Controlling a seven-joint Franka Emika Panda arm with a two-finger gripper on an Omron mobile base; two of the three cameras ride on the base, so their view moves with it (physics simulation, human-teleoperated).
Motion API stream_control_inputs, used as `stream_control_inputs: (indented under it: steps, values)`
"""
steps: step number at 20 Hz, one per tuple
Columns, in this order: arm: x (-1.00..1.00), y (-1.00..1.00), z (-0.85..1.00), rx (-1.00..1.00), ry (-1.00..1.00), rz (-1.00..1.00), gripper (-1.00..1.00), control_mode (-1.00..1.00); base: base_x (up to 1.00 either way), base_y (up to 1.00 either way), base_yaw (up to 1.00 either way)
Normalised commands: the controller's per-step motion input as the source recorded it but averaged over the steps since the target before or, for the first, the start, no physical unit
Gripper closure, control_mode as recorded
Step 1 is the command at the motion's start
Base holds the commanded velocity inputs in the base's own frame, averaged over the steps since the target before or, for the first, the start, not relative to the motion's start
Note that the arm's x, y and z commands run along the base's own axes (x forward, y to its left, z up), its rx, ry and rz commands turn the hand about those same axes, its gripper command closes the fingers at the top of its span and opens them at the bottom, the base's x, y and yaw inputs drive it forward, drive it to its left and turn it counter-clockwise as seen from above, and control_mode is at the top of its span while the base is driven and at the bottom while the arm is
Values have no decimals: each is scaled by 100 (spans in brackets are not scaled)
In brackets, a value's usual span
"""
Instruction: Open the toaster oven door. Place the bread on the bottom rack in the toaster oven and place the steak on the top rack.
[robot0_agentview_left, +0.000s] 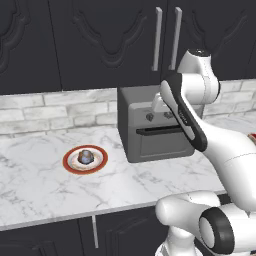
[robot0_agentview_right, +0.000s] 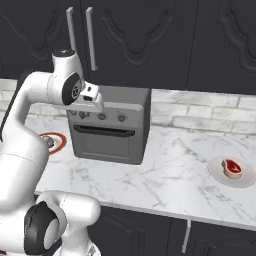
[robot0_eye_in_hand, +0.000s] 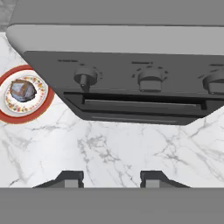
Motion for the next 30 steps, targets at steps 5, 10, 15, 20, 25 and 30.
stream_control_inputs:
  steps: [5, 10, 15, 20, 25, 30]
  values:
    - [0, 0, 0, 0, 0, 0, -100, 100, 0, 0, 0]
    - [0, 0, 0, 0, 0, 0, -100, 100, 0, 0, 0]
    - [0, 0, 0, 0, 0, 0, -100, 100, -27, 5, 0]
    - [0, 0, 0, 0, 0, 0, -100, 100, -32, 62, -3]
    - [0, 0, 0, 0, 0, 0, -100, 100, -2, 81, -11]
    - [0, 0, 0, 0, 0, 0, -100, 100, 17, 65, -16]
